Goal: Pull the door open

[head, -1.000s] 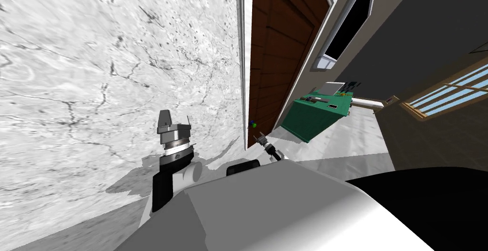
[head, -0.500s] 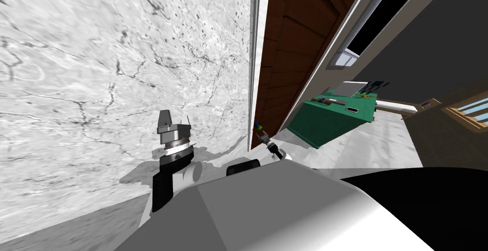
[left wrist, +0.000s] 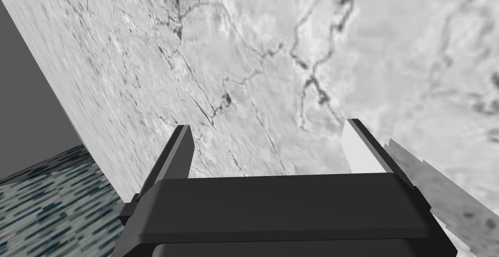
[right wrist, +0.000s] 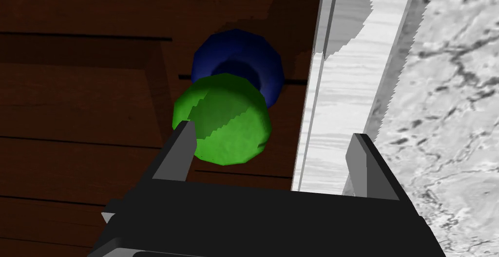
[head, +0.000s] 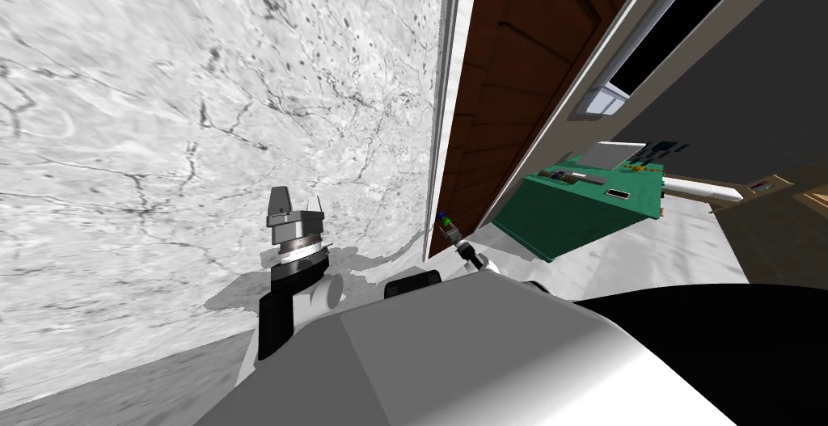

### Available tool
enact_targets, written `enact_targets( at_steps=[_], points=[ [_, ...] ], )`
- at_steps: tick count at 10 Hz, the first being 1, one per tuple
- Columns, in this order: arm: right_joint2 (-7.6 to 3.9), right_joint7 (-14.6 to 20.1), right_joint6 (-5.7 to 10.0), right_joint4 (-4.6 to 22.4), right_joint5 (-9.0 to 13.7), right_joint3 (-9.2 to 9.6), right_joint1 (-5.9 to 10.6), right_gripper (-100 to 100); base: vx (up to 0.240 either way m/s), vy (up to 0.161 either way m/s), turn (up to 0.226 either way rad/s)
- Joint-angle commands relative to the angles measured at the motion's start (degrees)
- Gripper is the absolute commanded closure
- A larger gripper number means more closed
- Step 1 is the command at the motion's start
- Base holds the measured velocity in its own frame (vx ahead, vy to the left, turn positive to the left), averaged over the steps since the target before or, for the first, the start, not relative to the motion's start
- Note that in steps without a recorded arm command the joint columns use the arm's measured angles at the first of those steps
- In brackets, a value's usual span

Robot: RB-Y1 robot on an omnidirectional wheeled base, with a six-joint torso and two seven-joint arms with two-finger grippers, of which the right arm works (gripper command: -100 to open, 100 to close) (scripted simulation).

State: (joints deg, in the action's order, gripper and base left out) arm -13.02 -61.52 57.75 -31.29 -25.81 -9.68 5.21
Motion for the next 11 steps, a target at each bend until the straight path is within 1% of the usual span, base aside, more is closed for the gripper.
enact_targets(
  at_steps=[1, 4, 5, 6, 11],
  points=[
    [-0.77, -0.1, 0.27, 0.9, 0.5, -0.84, 1.83, -100, 0.004, -0.009, 0.011],
    [-0.89, -0.1, 0.4, 1.2, 0.6, -1.03, 2.04, -100, 0.017, -0.013, 0.016],
    [-0.37, 0.1, 0.26, 2.0, 0.3, -0.57, 0.89, -100, -0.021, 0.003, -0.008],
    [-0.37, 0.1, 0.26, 2.0, 0.3, -0.57, 0.89, 100, -0.02, 0.006, -0.026],
    [-0.37, 0.1, 0.26, 2.0, 0.3, -0.57, 0.89, 100, -0.002, 0.001, 0.003]
  ],
)
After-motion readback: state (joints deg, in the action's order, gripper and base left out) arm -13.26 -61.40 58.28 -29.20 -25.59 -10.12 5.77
